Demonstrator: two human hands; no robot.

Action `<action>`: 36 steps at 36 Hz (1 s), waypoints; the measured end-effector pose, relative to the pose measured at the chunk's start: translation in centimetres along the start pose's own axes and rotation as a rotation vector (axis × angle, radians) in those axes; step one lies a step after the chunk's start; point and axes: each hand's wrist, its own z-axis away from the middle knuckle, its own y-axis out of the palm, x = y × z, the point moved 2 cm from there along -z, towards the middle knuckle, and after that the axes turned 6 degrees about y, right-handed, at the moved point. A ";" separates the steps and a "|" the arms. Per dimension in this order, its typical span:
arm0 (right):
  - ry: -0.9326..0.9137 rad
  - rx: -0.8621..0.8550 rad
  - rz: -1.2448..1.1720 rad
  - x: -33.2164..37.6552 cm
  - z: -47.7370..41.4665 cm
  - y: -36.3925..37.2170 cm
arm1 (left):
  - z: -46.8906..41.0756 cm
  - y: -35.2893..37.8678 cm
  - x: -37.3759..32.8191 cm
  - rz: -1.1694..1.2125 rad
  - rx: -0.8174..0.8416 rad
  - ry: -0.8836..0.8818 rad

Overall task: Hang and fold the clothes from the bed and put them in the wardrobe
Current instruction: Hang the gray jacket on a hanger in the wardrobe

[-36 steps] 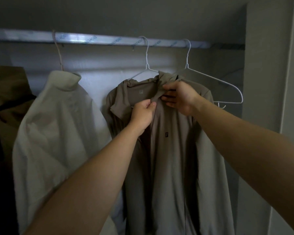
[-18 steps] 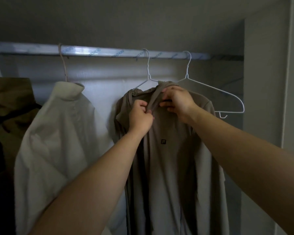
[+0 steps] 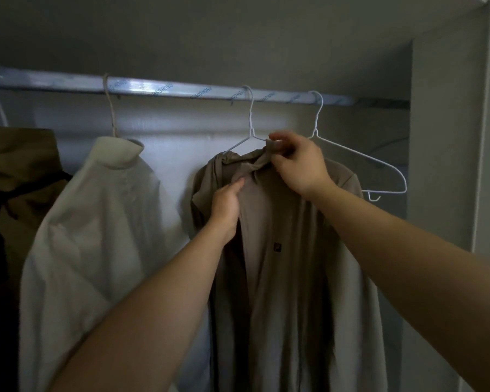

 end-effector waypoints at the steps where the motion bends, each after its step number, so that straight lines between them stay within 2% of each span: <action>1: -0.108 -0.011 0.176 -0.4 0.2 0.2 | 0.2 -0.2 0.0 0.086 0.020 -0.061; 4: -0.208 0.004 0.471 -1.3 0.8 1.0 | 0.3 -0.7 0.0 0.199 0.013 -0.140; 8: -0.195 -0.062 0.591 -1.7 0.7 1.5 | -0.1 -1.8 0.2 0.204 -0.066 -0.152; 11: -0.149 -0.113 0.580 -1.1 0.2 1.7 | -0.5 -2.3 1.0 0.166 -0.097 -0.183; 14: -0.117 -0.114 0.585 -0.7 -0.2 2.0 | -1.0 -2.7 2.0 0.001 -0.096 -0.193; 17: -0.148 -0.103 0.529 -1.1 0.4 2.5 | -1.0 -3.1 3.0 -0.246 -0.066 -0.083; 20: -0.223 -0.138 0.490 -2.3 2.0 3.1 | -0.5 -3.6 4.3 -0.355 -0.016 0.035; 29: -0.273 -0.146 0.468 -6.4 6.9 4.6 | 1.5 -5.0 8.6 -0.379 0.000 0.014; 36: -0.166 0.029 0.474 -10.7 12.6 6.7 | 3.7 -7.4 14.8 -0.446 -0.053 -0.049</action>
